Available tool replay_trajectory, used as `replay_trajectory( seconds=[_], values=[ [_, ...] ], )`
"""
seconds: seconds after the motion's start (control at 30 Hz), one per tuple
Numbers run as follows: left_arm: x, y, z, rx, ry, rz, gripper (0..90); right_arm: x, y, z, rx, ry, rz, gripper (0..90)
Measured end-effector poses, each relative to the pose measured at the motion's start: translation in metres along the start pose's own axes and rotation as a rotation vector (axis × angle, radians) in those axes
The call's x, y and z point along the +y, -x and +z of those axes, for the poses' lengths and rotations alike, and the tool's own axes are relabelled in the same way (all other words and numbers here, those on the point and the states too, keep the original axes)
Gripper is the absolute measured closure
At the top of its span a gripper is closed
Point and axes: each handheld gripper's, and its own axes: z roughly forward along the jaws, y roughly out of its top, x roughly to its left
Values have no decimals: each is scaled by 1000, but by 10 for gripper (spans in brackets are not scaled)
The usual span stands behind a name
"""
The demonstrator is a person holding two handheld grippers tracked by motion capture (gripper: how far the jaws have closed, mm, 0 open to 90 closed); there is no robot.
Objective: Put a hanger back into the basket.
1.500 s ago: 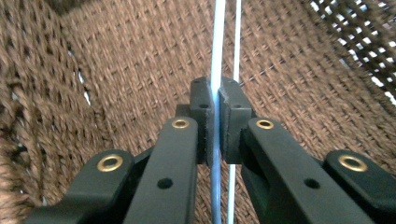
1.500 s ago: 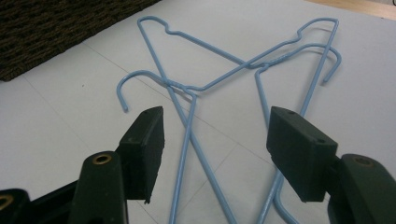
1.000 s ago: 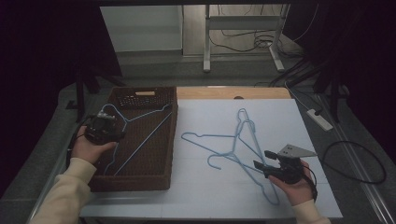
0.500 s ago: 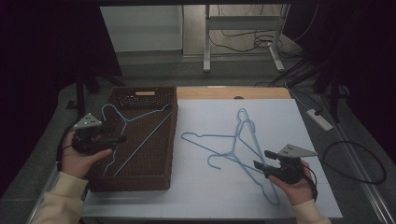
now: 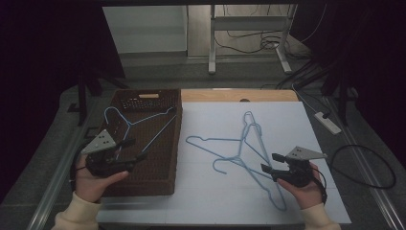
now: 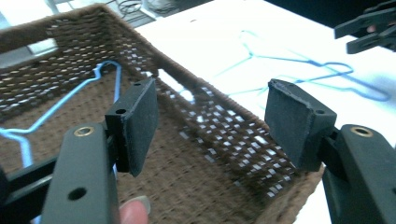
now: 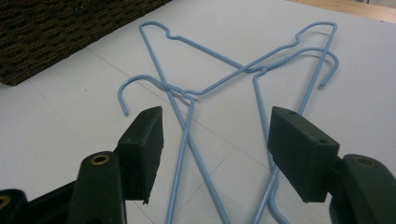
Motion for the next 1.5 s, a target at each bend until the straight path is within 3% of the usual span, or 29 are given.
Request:
replay_trajectory(
  seconds=[0.2,0.27,0.37,0.47,1.2,1.5],
  values=[
    [-5,12,17,-32,-4,-27,348,1,-1,1,18,-6,-9,367],
    [-6,16,23,-17,-15,-11,349,1,-1,1,23,-10,-12,367],
    [-7,20,30,-27,-20,1,348,1,-4,2,35,-16,-27,366],
    [-9,20,31,-39,5,-19,349,2,-4,3,43,-22,-35,365],
    [-13,27,33,-44,16,-19,350,3,-3,-7,11,-41,-49,371],
    [-14,29,39,-53,-4,-9,347,-4,-3,-13,9,-145,-22,415]
  ],
)
